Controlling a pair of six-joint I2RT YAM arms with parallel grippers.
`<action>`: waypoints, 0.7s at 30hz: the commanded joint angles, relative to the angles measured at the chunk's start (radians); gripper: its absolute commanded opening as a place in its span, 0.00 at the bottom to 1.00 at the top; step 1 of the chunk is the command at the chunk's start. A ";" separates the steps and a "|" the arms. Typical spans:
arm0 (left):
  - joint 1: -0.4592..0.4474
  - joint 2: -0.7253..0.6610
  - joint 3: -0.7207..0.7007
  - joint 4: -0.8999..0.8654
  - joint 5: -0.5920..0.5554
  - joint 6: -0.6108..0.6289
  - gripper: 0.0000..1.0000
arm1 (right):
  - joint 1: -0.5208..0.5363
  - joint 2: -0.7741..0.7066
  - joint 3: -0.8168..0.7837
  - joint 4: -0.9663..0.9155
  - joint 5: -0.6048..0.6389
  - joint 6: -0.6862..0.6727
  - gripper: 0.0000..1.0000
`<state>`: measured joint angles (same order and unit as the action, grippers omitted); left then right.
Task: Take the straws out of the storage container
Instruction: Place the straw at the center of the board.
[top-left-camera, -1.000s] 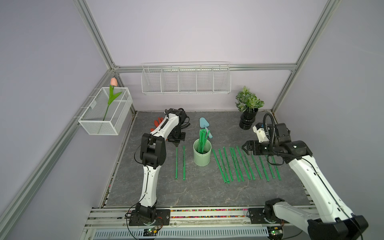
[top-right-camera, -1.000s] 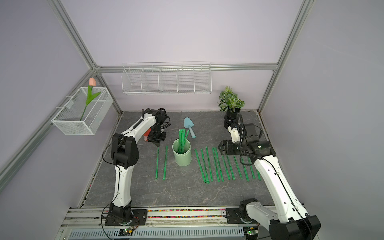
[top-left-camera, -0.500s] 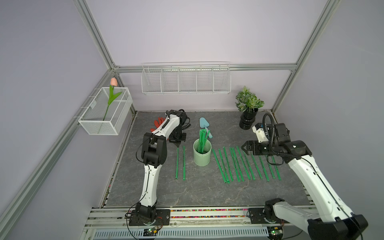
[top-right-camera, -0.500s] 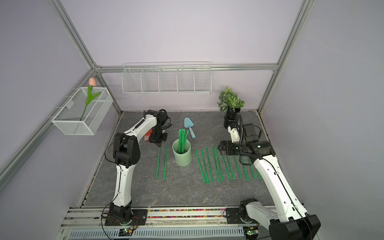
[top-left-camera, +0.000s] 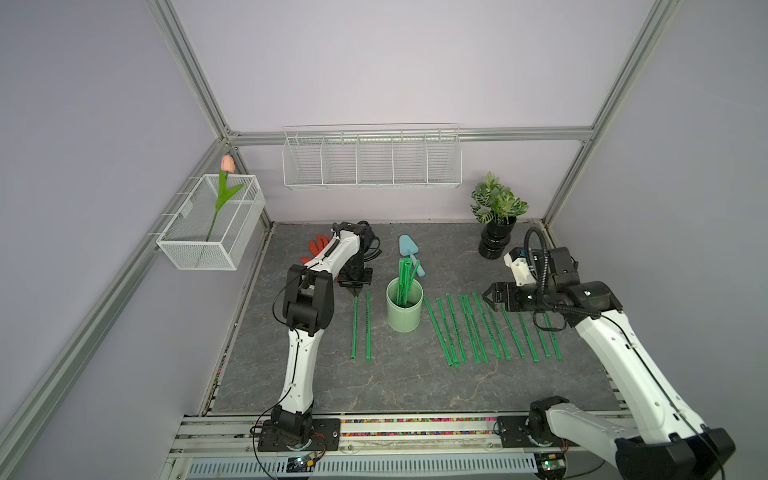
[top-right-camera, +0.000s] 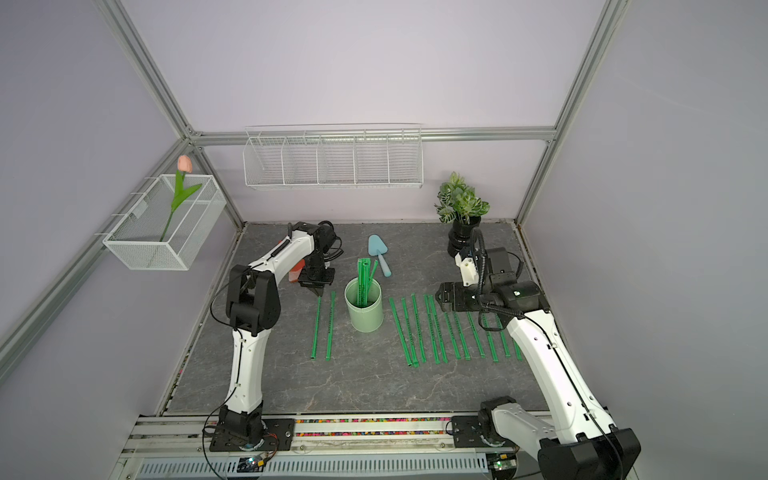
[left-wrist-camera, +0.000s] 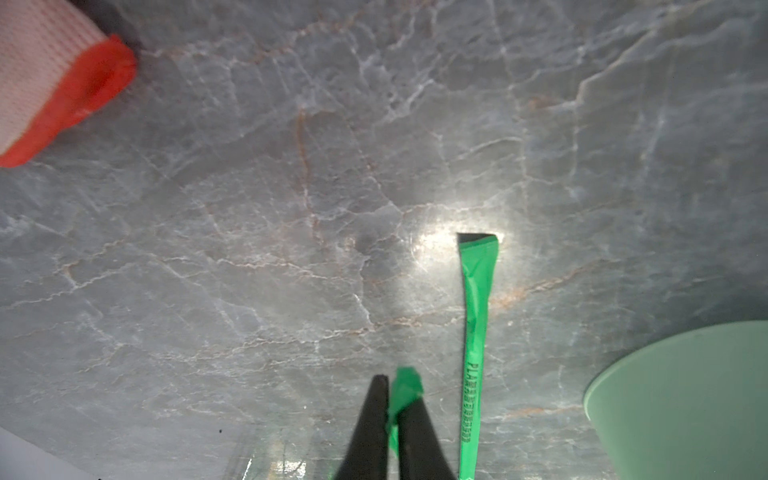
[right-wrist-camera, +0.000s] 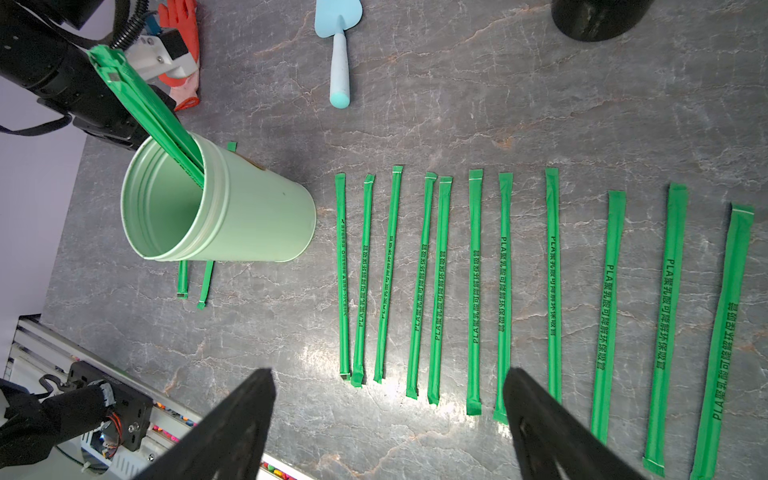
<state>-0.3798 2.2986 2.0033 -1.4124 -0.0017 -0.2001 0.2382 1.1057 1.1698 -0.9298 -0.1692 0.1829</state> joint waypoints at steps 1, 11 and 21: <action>0.002 0.003 -0.023 0.009 0.002 0.007 0.15 | 0.007 0.000 -0.016 0.002 0.000 -0.010 0.89; 0.003 -0.058 -0.019 0.004 -0.020 -0.011 0.16 | 0.007 -0.003 -0.013 -0.001 -0.001 -0.004 0.89; -0.001 -0.405 0.007 0.063 -0.036 -0.048 0.24 | 0.007 -0.039 -0.016 0.011 -0.001 0.022 0.89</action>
<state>-0.3798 2.0182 1.9903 -1.3857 -0.0345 -0.2329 0.2386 1.0985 1.1652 -0.9295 -0.1692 0.1890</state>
